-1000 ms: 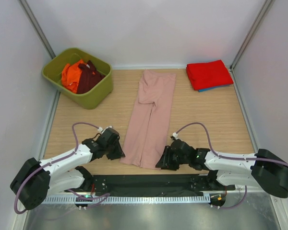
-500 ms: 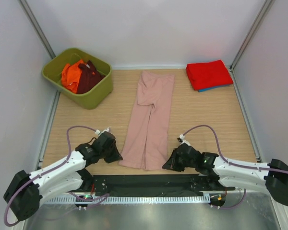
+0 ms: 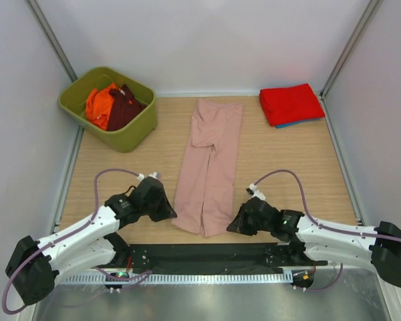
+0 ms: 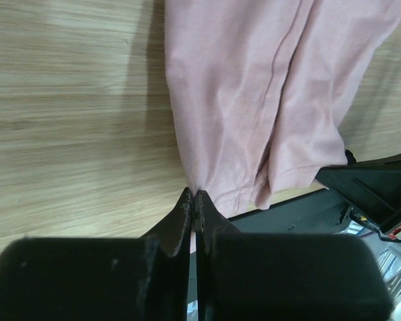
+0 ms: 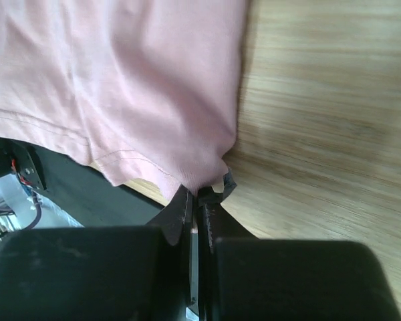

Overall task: Fold and stack the t-shirts
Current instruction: Fold the tshirt

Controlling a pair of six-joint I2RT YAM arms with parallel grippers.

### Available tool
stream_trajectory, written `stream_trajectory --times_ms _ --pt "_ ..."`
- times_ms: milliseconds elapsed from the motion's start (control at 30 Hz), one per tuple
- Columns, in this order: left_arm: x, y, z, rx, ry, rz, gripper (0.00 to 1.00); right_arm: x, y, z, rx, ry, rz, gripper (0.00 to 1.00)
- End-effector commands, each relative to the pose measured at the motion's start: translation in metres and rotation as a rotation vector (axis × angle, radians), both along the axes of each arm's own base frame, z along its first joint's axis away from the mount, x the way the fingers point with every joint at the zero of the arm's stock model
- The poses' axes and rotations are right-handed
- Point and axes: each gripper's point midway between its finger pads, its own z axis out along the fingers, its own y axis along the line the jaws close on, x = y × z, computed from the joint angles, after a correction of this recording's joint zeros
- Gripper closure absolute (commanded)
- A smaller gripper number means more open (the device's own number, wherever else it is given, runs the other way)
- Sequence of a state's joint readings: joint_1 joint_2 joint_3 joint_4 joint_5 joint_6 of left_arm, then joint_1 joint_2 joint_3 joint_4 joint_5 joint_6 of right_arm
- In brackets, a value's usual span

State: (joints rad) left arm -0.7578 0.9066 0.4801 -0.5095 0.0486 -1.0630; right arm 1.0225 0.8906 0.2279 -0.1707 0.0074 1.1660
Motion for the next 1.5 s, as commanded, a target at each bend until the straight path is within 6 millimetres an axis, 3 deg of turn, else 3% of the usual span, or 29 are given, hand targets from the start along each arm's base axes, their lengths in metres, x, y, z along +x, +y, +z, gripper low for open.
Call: stream_trajectory --times_ms 0,133,167,233,267,300,367,433,467,500,533,567,600,667,767,800,833,900,1067,1467 --pt "0.017 -0.015 0.03 -0.05 -0.095 -0.032 1.0 0.034 0.01 0.034 0.013 -0.128 -0.027 0.99" --pt "0.044 -0.02 0.046 0.005 -0.18 -0.028 1.0 0.068 0.003 0.058 -0.022 -0.175 -0.041 0.99" --pt "0.053 -0.024 0.058 0.007 -0.203 -0.029 1.0 0.074 0.001 0.061 -0.025 -0.186 -0.015 0.99" --pt "0.069 -0.023 0.064 0.044 -0.228 -0.038 1.0 0.095 -0.003 0.07 -0.022 -0.184 -0.038 0.99" --pt "0.076 -0.025 0.058 0.069 -0.207 -0.048 1.0 0.102 -0.005 0.073 -0.029 -0.192 -0.031 0.99" --pt "0.093 -0.027 0.072 0.061 -0.235 -0.03 1.0 0.113 -0.002 0.078 -0.04 -0.205 -0.016 0.99" --pt "0.109 -0.029 0.067 0.102 -0.224 -0.055 1.0 0.128 -0.004 0.081 -0.04 -0.199 -0.01 0.99" --pt "0.135 -0.032 0.081 0.104 -0.254 -0.059 1.0 0.148 -0.003 0.084 -0.053 -0.202 -0.002 0.99" --pt "0.144 -0.033 0.072 0.128 -0.234 -0.061 1.0 0.155 -0.003 0.084 -0.057 -0.203 -0.004 0.99" --pt "0.159 -0.037 0.081 0.11 -0.244 -0.061 1.0 0.166 -0.001 0.092 -0.05 -0.229 0.001 0.99" --pt "0.166 -0.037 0.08 0.118 -0.246 -0.075 1.0 0.173 -0.004 0.085 -0.056 -0.202 -0.006 0.99" --pt "0.173 -0.039 0.066 0.132 -0.208 -0.085 1.0 0.185 -0.002 0.093 -0.044 -0.222 -0.012 0.99" --pt "0.189 -0.04 0.074 0.12 -0.227 -0.077 1.0 0.19 -0.001 0.086 -0.051 -0.201 -0.001 0.99" --pt "0.201 -0.041 0.062 0.129 -0.197 -0.087 1.0 0.204 -0.003 0.088 -0.056 -0.207 -0.01 0.99" --pt "0.227 -0.041 0.067 0.097 -0.218 -0.073 1.0 0.229 -0.003 0.098 -0.046 -0.226 -0.018 0.99" --pt "0.23 -0.044 0.058 0.087 -0.188 -0.084 1.0 0.233 -0.003 0.098 -0.045 -0.226 -0.02 0.99" --pt "0.24 -0.047 0.066 0.072 -0.204 -0.078 1.0 0.238 -0.003 0.094 -0.049 -0.214 -0.02 0.99" --pt "0.248 -0.048 0.059 0.072 -0.19 -0.08 1.0 0.248 -0.005 0.098 -0.049 -0.223 -0.028 0.99" --pt "0.272 -0.058 0.065 0.063 -0.207 -0.086 1.0 0.267 -0.006 0.093 -0.039 -0.219 -0.036 0.99" --pt "0.3 -0.061 0.051 0.047 -0.169 -0.054 1.0 0.302 -0.019 0.083 -0.021 -0.2 -0.053 0.99"
